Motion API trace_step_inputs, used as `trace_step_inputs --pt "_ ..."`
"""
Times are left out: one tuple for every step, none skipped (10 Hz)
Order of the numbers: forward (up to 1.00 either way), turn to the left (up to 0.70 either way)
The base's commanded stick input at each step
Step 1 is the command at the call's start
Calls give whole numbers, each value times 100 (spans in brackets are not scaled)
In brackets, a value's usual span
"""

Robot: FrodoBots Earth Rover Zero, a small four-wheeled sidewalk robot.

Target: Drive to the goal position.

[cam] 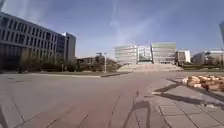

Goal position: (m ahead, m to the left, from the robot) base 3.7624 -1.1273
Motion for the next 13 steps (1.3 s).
trace_step_inputs --pt "70 0" --pt "70 0" --pt "70 0" --pt "70 0" --pt "70 0" --pt "70 0" --pt "70 0" --pt "70 0" --pt "70 0" --pt "70 0" --pt "70 0" --pt "70 0" --pt "70 0"
